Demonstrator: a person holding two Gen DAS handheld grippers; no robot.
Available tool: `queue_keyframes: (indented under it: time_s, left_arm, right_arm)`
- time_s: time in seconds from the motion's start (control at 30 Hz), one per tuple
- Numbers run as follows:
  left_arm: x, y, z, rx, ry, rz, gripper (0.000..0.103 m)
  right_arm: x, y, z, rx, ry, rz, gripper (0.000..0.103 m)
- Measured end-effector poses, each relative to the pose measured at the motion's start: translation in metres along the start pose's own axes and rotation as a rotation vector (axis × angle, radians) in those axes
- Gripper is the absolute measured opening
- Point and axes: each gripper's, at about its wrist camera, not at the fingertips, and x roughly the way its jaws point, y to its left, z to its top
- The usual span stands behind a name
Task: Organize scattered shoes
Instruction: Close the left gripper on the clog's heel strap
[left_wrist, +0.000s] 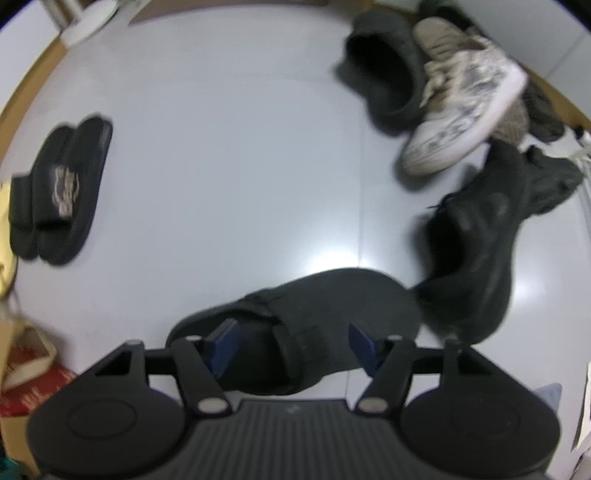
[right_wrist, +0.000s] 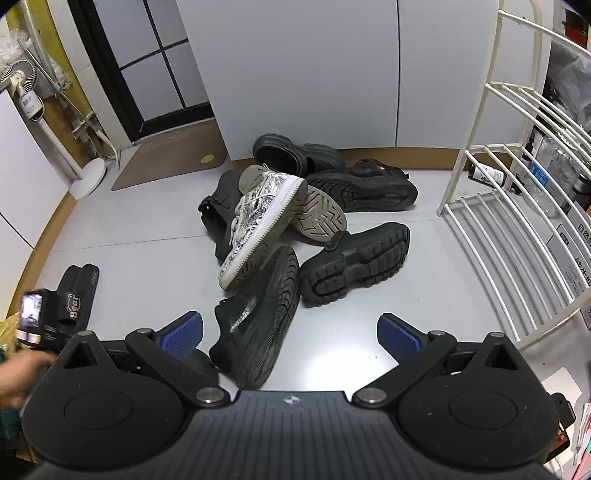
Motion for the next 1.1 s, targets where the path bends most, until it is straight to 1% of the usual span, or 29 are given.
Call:
queue_keyframes:
  time_s: [0.1, 0.23, 0.33, 0.47, 0.57, 0.6, 0.67, 0.77, 0.83, 0.87, 0.9, 1.0, 1.1]
  left_arm:
    - [0.010, 0.008, 0.000, -0.051, 0.000, -0.032, 0.061]
    - [0.017, 0.010, 0.001, -0.085, -0.001, -0.068, 0.061]
    - [0.026, 0.013, -0.001, -0.117, 0.010, -0.079, 0.061]
    - [0.045, 0.014, -0.005, -0.140, 0.033, -0.070, 0.061]
    - [0.054, 0.017, -0.008, -0.165, 0.035, -0.086, 0.060]
    - [0.056, 0.017, -0.010, -0.169, 0.029, -0.088, 0.055]
    - [0.058, 0.020, -0.012, -0.175, 0.016, -0.104, 0.052]
    - [0.058, 0.021, -0.015, -0.189, 0.017, -0.146, 0.052]
    - [0.060, 0.019, -0.016, -0.177, 0.024, -0.145, 0.052]
    - [0.062, 0.015, -0.017, -0.161, 0.026, -0.128, 0.055]
    - [0.063, 0.014, -0.018, -0.156, 0.023, -0.122, 0.055]
    - [0.067, 0.012, -0.019, -0.168, 0.016, -0.138, 0.056]
    - [0.067, 0.008, -0.018, -0.165, 0.015, -0.135, 0.052]
  right_arm:
    - [0.002, -0.003, 0.001, 0.001, 0.001, 0.000, 0.103]
    - [0.005, -0.002, 0.001, -0.001, 0.011, -0.009, 0.103]
    - [0.007, -0.001, 0.001, -0.002, 0.017, -0.015, 0.103]
    - [0.010, -0.001, 0.000, 0.002, 0.023, -0.016, 0.103]
    - [0.010, -0.001, 0.001, 0.002, 0.032, -0.013, 0.103]
    - [0.010, -0.001, 0.001, 0.001, 0.034, -0.012, 0.103]
    - [0.011, 0.000, 0.001, -0.005, 0.037, -0.012, 0.103]
    - [0.011, 0.003, 0.003, -0.007, 0.033, -0.005, 0.103]
    - [0.011, 0.004, 0.004, -0.009, 0.030, -0.001, 0.103]
    - [0.011, 0.005, 0.005, -0.009, 0.029, 0.002, 0.103]
    - [0.011, 0.006, 0.006, -0.010, 0.027, 0.004, 0.103]
    - [0.010, 0.008, 0.007, -0.012, 0.025, 0.009, 0.103]
    - [0.011, 0.010, 0.006, -0.015, 0.027, 0.010, 0.103]
